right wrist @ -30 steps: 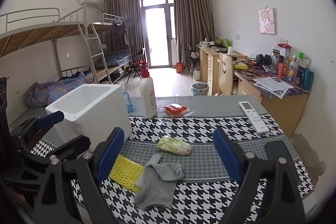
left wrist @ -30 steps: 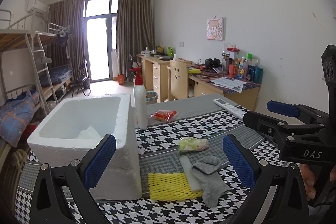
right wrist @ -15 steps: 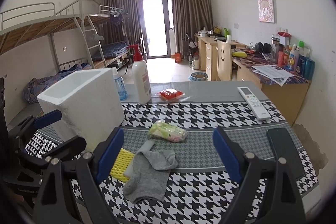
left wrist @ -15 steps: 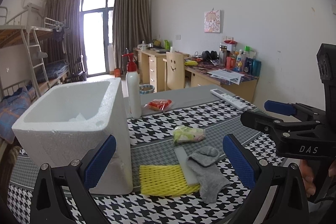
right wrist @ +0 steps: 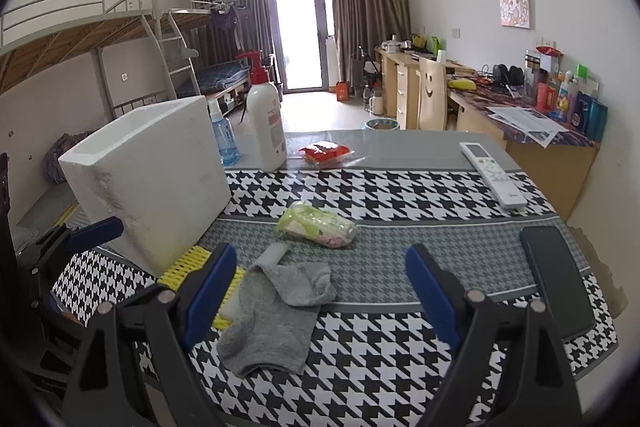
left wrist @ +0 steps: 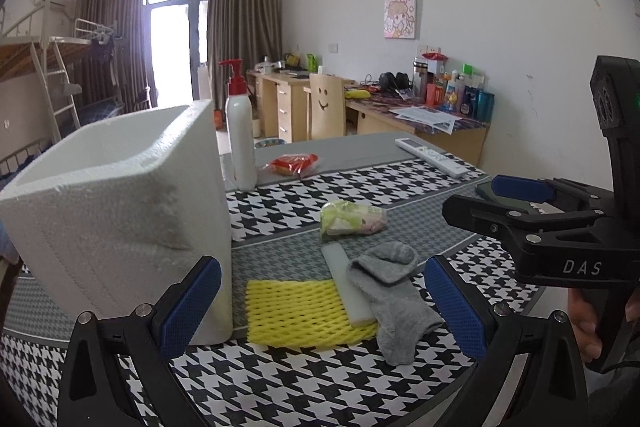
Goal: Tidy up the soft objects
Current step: 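Lower the left tool onto the grey sock and close on it, then close the right tool on the green wet-wipe pack while the left tool holds the sock, then lift the grey sock with the left tool while the right tool lifts the wipe pack, then carry the sock and the wipe pack over the white foam box with both tools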
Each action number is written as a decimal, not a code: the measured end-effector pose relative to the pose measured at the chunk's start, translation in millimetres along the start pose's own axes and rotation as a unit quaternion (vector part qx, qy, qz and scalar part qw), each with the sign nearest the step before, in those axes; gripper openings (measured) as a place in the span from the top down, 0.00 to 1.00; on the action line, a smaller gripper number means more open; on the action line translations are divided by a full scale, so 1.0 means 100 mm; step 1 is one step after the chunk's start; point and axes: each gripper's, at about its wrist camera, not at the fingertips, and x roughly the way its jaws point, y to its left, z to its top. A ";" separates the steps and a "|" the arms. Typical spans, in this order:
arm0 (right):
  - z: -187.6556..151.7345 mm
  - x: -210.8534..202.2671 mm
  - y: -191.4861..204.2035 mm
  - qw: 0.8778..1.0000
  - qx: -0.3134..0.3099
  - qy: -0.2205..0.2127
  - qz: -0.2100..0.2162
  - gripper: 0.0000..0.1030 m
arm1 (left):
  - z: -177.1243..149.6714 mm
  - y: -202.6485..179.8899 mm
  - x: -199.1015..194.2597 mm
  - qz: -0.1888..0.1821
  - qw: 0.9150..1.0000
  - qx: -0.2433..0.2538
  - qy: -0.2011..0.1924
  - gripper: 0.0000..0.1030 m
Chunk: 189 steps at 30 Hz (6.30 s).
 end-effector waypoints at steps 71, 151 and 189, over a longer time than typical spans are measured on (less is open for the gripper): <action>0.31 1.20 -0.15 0.983 -0.094 0.132 0.082 0.14 | -0.35 -0.67 0.96 -0.066 0.986 0.031 0.150 0.89; 0.41 0.17 -0.04 0.996 -0.059 0.041 0.059 0.67 | 0.15 0.27 -0.58 0.000 1.000 -0.008 0.020 0.94; 0.72 -0.35 0.23 0.995 -0.035 -0.060 0.070 0.67 | 1.11 0.38 -0.88 0.019 0.993 0.045 -0.111 0.94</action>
